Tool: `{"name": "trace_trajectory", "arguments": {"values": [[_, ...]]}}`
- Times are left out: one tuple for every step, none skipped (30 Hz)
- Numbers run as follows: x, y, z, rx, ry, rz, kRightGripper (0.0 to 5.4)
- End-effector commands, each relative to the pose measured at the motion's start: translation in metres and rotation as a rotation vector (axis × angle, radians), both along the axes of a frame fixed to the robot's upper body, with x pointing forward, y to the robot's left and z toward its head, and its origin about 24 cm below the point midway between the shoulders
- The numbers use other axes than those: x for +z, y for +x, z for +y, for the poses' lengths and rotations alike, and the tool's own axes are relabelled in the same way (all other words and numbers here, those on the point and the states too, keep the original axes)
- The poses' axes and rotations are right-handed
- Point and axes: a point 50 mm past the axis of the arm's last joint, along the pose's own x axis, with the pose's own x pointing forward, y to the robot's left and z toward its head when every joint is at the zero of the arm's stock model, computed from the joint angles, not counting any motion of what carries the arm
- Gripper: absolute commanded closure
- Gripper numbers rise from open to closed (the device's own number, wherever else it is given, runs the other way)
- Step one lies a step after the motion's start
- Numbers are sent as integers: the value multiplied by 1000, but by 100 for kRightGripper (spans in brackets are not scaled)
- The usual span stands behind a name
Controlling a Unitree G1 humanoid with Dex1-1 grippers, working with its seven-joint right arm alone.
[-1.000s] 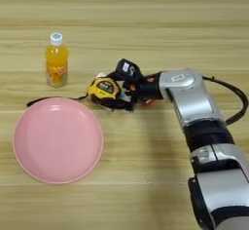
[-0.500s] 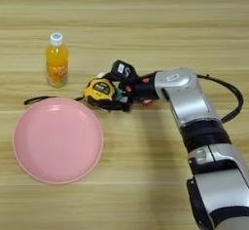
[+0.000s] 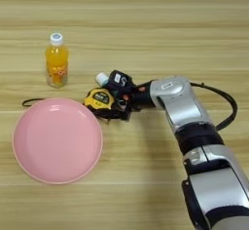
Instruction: Move the objects on the table
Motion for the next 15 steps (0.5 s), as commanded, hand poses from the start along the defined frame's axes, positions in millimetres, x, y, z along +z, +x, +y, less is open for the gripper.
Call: {"name": "trace_trajectory", "arguments": {"values": [[33, 18, 2, -4, -18, -152, 50], [34, 18, 3, -5, -17, -155, 45], [34, 19, 3, -5, -17, -158, 30], [34, 19, 3, -6, -16, -162, 20], [35, 19, 3, -6, -16, -164, 11], [35, 19, 3, -6, -15, -168, 5], [36, 20, 3, -6, -14, -171, 5], [36, 20, 3, -6, -12, -174, 5], [37, 20, 3, -5, -11, -178, 5], [38, 20, 4, -5, -9, -181, 5], [39, 20, 4, -4, -7, -185, 5], [40, 20, 4, -4, -6, -188, 5], [41, 20, 4, -4, -4, -194, 5], [43, 21, 4, -4, -1, -201, 5], [45, 21, 4, -4, 2, -208, 5]]}}
